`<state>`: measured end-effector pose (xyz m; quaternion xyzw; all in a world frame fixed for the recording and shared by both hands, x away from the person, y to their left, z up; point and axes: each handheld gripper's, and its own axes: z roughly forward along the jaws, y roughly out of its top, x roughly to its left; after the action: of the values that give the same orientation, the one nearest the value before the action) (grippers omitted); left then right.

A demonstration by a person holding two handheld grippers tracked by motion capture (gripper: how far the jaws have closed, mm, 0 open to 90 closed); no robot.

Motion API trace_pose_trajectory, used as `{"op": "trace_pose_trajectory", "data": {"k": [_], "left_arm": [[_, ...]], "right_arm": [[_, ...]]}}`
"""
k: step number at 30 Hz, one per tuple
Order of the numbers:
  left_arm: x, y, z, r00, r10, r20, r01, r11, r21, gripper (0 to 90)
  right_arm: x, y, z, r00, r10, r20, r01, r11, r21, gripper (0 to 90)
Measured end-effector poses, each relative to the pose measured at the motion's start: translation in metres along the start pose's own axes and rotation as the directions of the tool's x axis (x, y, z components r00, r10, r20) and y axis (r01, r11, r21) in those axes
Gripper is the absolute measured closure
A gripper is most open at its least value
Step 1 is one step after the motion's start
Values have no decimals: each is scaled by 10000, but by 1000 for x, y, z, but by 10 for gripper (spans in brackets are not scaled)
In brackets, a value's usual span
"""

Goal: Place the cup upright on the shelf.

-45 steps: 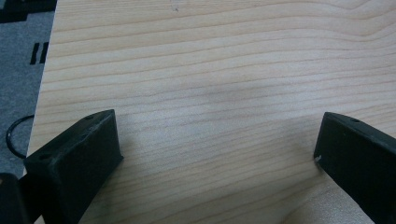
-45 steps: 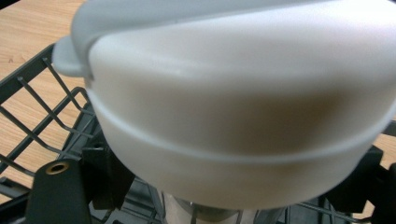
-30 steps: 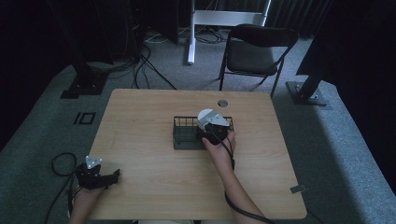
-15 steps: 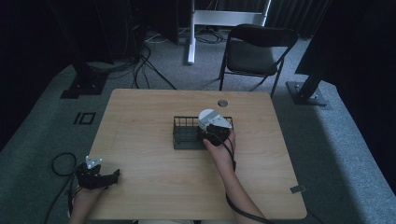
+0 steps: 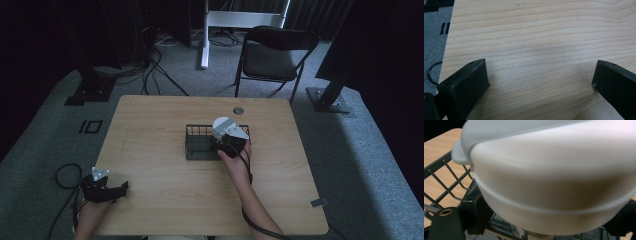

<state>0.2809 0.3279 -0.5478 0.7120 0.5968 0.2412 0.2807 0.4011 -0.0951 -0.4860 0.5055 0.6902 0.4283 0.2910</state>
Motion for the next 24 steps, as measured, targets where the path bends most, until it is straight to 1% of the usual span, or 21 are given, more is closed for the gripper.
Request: {"op": "trace_pose_trajectory", "data": {"k": [2,4,7,13,18,20,24], "left_arm": [[0,0,0,10000,-1,1,1,10000,-2,6],[0,0,0,10000,1,0,-1,10000,0,6],[0,0,0,10000,1,1,-1,10000,0,6],[0,0,0,10000,0,0,0,10000,0,6],[0,0,0,10000,2,1,-2,10000,0,6],[0,0,0,10000,2,1,-2,10000,0,6],[0,0,0,10000,0,-1,0,10000,-2,6]], "right_arm": [[0,0,-1,10000,-55,22,55,10000,19,128],[0,-1,-2,10000,65,-11,-65,10000,-66,126],[0,-1,-3,10000,14,-3,-14,9999,-153,126],[0,-3,-6,9999,141,-73,-142,9997,-202,125],[-2,-4,-10,10000,20,-61,-22,9997,-263,125],[-2,-4,-11,10000,68,-56,-69,9996,-271,125],[-3,-4,-16,10000,-13,-8,13,9994,-341,124]]}}
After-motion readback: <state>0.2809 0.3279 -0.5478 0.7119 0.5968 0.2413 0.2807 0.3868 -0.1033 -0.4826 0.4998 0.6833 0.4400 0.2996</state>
